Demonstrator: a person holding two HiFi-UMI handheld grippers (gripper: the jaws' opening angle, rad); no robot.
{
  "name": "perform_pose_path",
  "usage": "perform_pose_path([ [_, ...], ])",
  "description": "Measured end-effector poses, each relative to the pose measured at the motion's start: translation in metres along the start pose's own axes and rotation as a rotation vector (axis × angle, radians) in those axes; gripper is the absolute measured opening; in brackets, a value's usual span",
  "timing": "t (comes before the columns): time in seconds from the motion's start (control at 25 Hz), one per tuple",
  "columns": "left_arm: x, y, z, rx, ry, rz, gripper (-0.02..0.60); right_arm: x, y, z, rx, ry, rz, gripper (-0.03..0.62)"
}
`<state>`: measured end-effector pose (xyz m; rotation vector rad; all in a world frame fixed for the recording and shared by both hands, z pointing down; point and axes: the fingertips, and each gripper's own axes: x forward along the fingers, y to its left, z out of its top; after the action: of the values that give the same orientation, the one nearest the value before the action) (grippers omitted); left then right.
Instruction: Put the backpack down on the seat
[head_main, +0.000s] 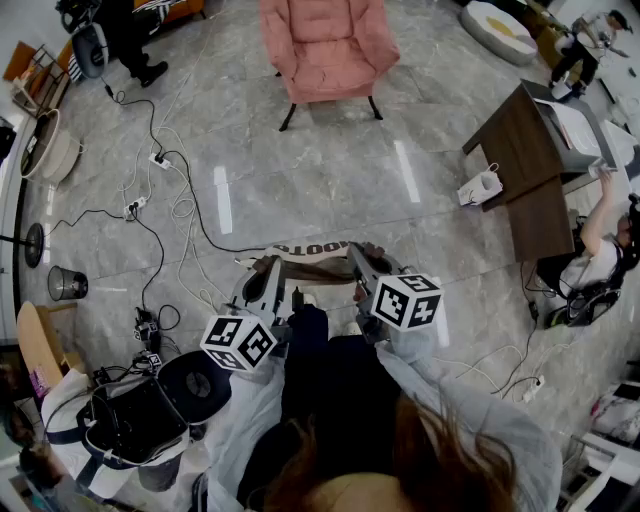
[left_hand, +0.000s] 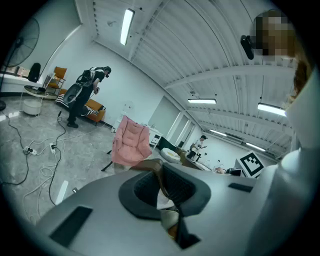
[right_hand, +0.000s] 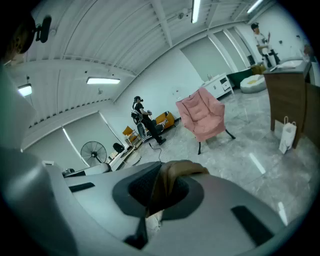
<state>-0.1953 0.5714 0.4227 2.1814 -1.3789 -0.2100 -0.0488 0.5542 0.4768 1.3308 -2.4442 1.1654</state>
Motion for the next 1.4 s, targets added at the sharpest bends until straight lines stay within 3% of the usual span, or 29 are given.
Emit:
perform_pose_path([
  [0.36,-0.031,-0.068,-0.048,0.006,-0.015,0.016,0.024,-0.081,-0.019,-0.014,-0.072,-0.022,-0.007,0.008],
  [0.68,-0.027,-0.098,-0.073,-0.009,-0.006,0.011,0.025,-0.114,-0.043,-0.03,-0.046,0.012,-0.022,0.008],
  [1.0,0.016,-0.1,-0.064,-0.008,0.002,-0.006,0.025,-0.104,-0.067,-0.004,-0.01,-0.005,-0.021,0.008],
  [1.4,0.105,-0.07,-0.023,-0.007,0.013,-0.055,0.025,-0.044,-0.098,0.07,0.008,-0.053,-0.061,0.009],
])
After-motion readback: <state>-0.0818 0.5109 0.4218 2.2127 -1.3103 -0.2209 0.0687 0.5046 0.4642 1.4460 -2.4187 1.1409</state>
